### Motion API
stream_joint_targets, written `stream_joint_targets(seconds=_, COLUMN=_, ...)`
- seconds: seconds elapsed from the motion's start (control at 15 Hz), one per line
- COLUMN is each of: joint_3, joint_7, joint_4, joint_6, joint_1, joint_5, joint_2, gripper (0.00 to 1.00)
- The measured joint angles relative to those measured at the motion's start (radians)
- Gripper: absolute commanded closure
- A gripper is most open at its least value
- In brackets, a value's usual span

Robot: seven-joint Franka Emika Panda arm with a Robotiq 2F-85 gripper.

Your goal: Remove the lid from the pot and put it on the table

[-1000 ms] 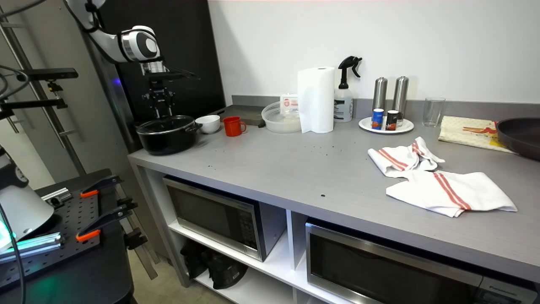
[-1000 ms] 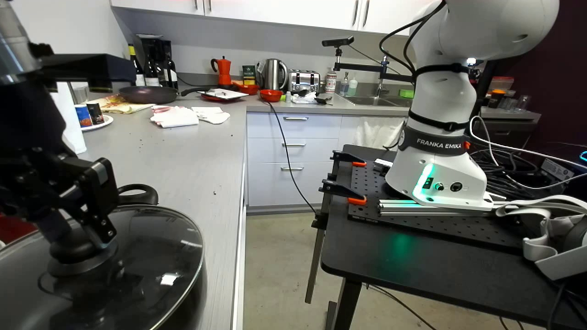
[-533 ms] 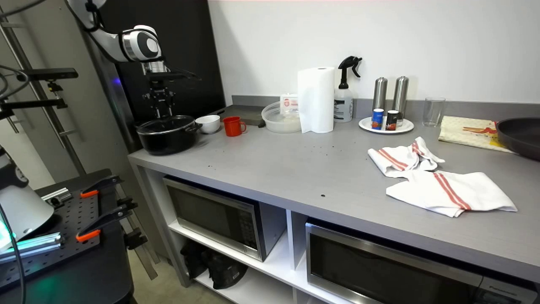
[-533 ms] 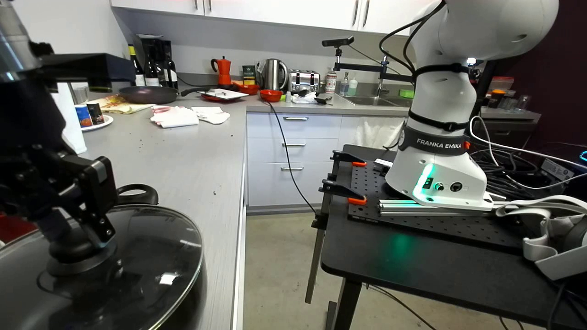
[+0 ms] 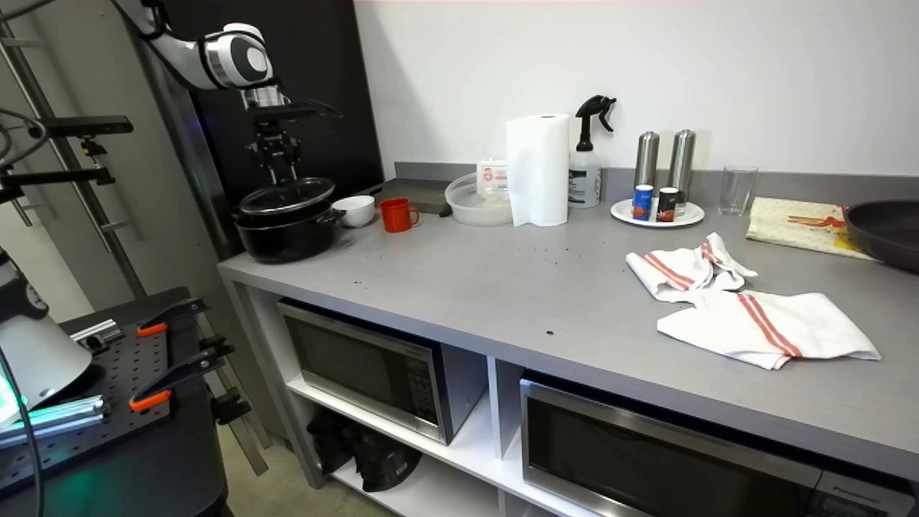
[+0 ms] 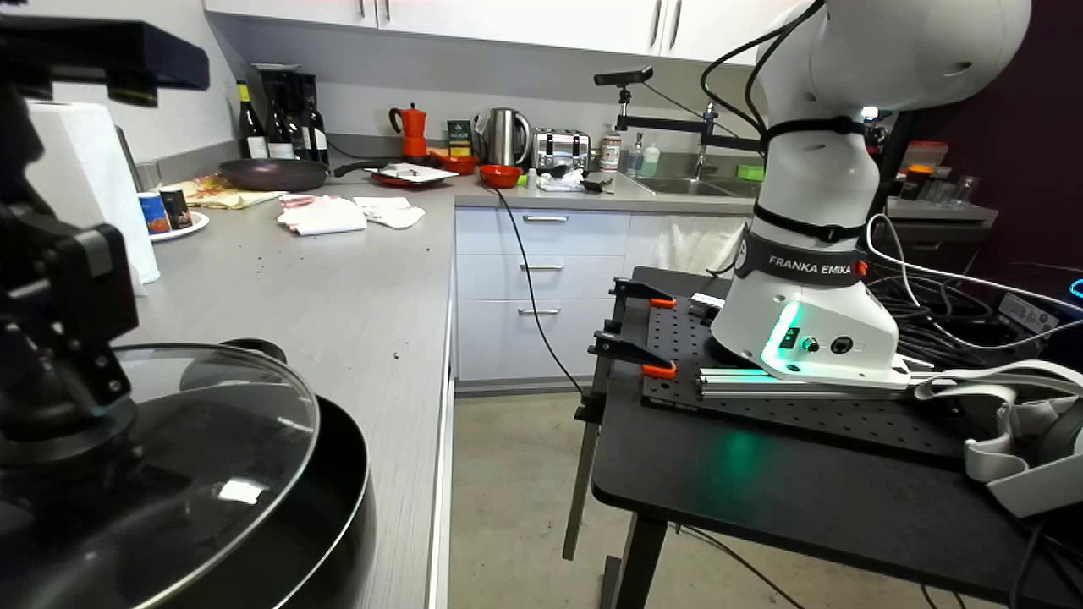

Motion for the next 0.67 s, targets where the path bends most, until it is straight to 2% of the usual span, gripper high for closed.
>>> stream_joint_targets(seconds=0.27, joint_3=-0.019, joint_7=0.034, joint_4=0.034, joint_6=0.001, joint_1=-0.040, joint_5=0.031, joint_2=-0.047, gripper=0.76)
stream_joint_targets(seconds=0.67, joint_3=-0.100, joint_7=0.034, joint_4=0.107, joint_6=0.001, joint_1=-0.206, joint_5=0.160, joint_2=-0.057, gripper=0.76)
